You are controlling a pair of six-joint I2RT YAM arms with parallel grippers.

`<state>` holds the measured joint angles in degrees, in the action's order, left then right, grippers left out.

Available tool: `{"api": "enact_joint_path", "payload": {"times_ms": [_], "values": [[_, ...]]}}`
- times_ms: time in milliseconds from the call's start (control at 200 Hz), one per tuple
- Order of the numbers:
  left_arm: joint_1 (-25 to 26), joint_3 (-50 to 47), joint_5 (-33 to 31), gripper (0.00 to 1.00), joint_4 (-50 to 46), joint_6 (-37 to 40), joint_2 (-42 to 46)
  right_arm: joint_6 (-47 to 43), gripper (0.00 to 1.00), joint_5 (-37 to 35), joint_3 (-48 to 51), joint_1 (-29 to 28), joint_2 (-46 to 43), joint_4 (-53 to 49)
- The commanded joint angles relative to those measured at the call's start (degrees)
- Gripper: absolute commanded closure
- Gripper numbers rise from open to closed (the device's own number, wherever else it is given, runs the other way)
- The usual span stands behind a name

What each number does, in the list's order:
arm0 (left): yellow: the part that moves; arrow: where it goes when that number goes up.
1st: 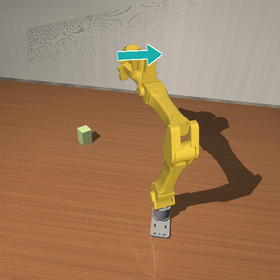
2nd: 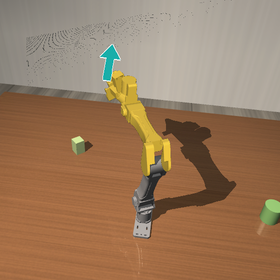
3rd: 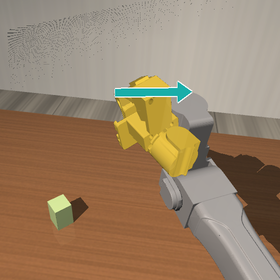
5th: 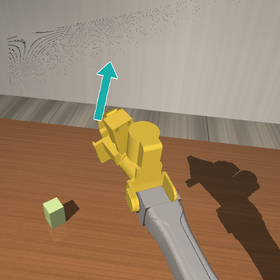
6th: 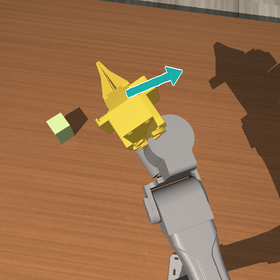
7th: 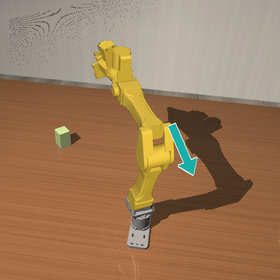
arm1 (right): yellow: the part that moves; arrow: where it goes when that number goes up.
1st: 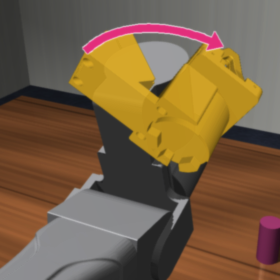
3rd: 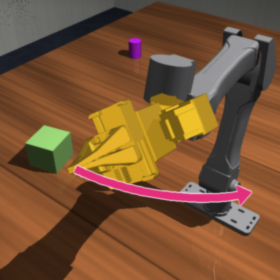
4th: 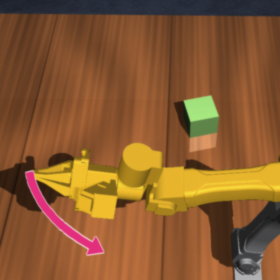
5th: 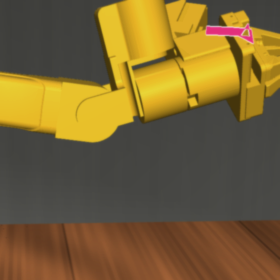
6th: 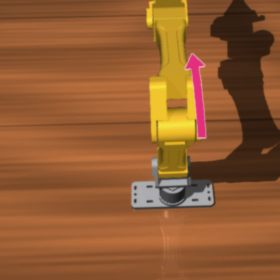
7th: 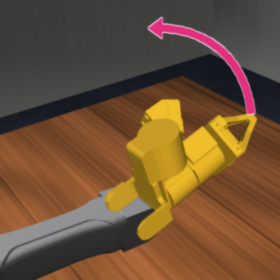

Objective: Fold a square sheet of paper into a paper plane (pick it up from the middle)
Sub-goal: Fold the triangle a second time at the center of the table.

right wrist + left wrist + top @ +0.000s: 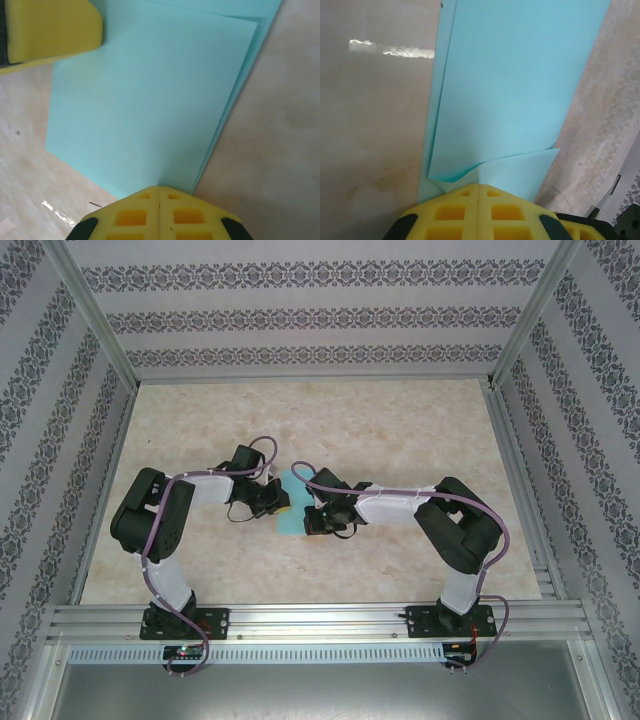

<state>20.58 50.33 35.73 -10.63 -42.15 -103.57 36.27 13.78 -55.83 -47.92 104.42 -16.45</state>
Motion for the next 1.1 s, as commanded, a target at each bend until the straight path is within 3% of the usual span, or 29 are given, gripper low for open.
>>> {"api": "enact_joint_path", "payload": {"times_ms": [0, 325, 604, 684, 839, 1094], "values": [[-2.5, 1.8, -8.6, 1.00, -1.5, 3.1, -1.4, -0.9, 0.96, -5.6, 4.9, -0.7, 5.0, -13.1], [-4.2, 5.0, -13.9, 0.99, -6.8, 6.6, 0.9, -0.2, 0.96, -5.3, 5.3, -0.7, 3.7, -12.3], [-3.5, 3.0, -8.8, 0.97, -5.8, 5.5, 7.5, 4.5, 0.92, -1.8, -0.3, -0.4, -3.6, -3.0], [-2.6, 2.3, -8.4, 0.95, -6.6, 5.9, 9.5, 5.9, 0.86, -3.0, -2.1, 0.3, -7.0, -1.1], [-1.4, -0.5, -8.0, 0.90, -6.5, 4.8, 12.1, 7.0, 0.61, -7.8, -3.1, 2.1, -11.6, 0.7], [0.9, -5.2, -4.3, 0.77, -1.5, 0.5, 12.8, 7.1, 0.55, -9.9, -6.3, 4.6, -6.4, -2.9]]}}
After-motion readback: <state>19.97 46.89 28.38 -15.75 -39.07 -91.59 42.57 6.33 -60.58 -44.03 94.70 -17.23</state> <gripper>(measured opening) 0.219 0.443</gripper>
